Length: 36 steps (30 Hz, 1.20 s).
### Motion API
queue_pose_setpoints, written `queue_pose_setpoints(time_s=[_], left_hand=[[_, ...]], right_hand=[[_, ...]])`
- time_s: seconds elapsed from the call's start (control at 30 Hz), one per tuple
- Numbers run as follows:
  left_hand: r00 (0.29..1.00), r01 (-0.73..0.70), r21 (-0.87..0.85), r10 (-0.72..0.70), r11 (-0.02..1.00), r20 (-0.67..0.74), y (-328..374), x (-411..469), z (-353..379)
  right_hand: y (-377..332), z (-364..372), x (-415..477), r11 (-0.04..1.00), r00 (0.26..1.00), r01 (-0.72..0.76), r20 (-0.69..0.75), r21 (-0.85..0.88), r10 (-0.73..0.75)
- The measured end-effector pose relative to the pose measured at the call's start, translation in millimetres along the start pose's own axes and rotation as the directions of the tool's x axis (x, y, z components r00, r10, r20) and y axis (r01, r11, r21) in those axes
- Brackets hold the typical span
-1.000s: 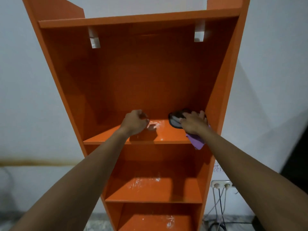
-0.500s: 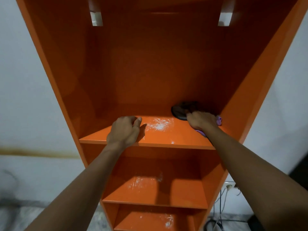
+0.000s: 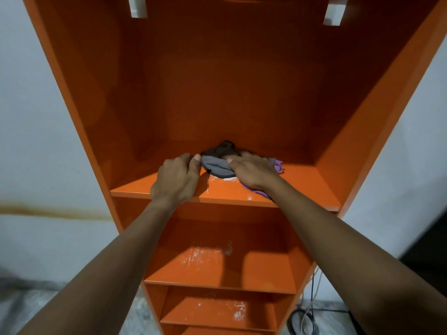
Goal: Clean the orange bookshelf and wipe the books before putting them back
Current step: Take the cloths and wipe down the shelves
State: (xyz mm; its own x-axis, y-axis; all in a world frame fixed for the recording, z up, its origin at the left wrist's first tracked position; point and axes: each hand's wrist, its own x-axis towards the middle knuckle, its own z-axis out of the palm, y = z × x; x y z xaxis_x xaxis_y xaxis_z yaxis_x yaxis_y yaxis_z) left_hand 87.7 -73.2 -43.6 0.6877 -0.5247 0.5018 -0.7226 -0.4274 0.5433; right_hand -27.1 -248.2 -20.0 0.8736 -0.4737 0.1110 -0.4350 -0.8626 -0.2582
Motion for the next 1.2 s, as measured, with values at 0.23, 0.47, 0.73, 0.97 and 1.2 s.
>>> queue_pose_setpoints(time_s=[0.23, 0.47, 0.73, 0.97, 1.2], left_hand=[[0.999, -0.026, -0.080, 0.022, 0.997, -0.046, -1.2, -2.1, -2.6], [0.997, -0.056, -0.262, 0.040, 0.964, -0.066, 12.7, -18.3, -23.6], [0.991, 0.133, -0.387, -0.110, 0.912, 0.081, 18.4, -26.9, -42.6], [0.995, 0.077, -0.163, -0.066, 0.984, 0.076, 11.5, -20.7, -57.6], [0.980, 0.041, -0.041, -0.032, 0.998, 0.196, -2.5, -16.3, -60.8]], right_hand=[[-16.8, 5.8, -35.9, 0.991, 0.996, 0.085, 0.016, 0.100, -0.087], [-32.5, 8.8, -72.6, 0.990, 0.992, 0.118, -0.044, 0.083, -0.114], [-48.3, 15.8, -85.7, 0.936, 0.960, 0.190, -0.254, 0.295, -0.115], [-50.5, -15.7, -74.5, 0.695, 0.891, 0.166, -0.409, 0.700, 0.199], [8.1, -25.9, -63.8, 0.843, 0.789, -0.272, -0.394, 0.464, 0.471]])
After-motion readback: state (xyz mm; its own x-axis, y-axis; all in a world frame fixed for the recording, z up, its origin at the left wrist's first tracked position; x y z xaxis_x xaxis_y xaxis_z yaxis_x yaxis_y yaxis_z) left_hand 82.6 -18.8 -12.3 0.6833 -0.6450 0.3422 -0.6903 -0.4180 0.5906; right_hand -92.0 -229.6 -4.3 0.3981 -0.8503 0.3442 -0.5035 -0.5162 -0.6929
